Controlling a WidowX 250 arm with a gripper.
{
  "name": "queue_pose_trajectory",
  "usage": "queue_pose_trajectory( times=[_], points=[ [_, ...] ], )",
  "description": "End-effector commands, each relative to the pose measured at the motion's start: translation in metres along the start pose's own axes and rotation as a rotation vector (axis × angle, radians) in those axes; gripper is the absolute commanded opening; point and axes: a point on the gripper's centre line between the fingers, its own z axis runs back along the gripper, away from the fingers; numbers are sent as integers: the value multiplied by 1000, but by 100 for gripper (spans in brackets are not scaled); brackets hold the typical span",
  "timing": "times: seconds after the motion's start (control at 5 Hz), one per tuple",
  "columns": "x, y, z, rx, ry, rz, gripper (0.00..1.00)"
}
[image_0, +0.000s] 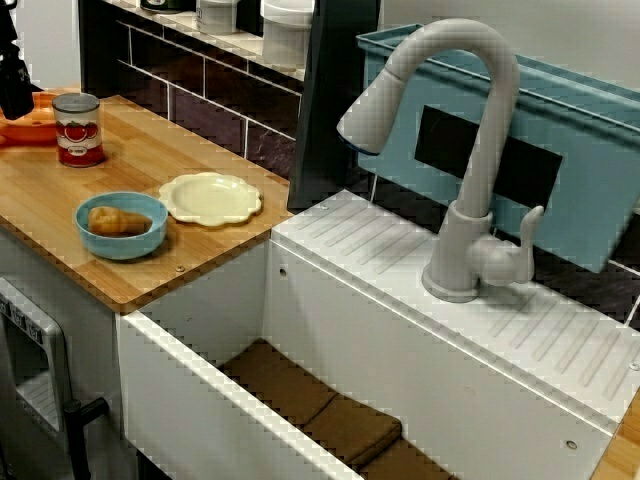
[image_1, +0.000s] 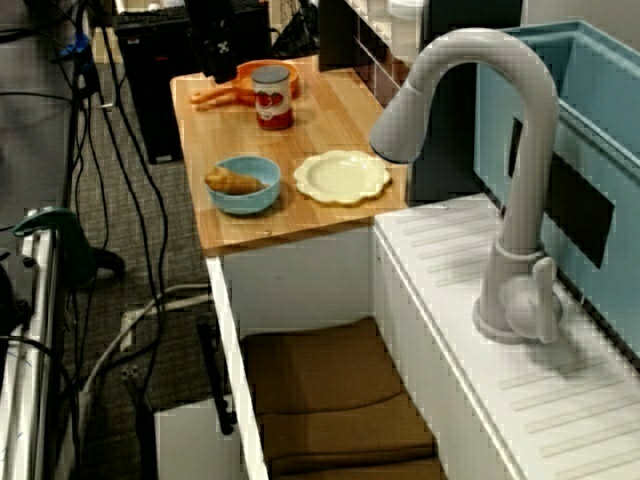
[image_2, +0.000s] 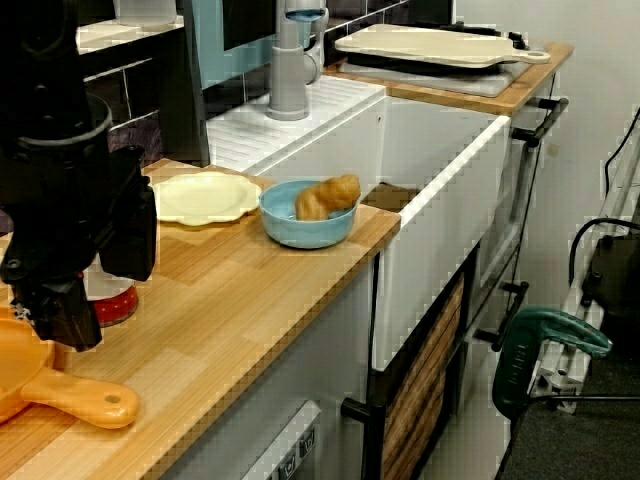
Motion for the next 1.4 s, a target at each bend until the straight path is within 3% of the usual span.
queue_pose_trajectory(
  times=[0.0,0.6,1.2],
  points=[
    [10,1,34,75,-86,0,100],
    [11,-2,30,107,-147,39,100],
    [14,-1,30,96,-154,75,100]
  ],
)
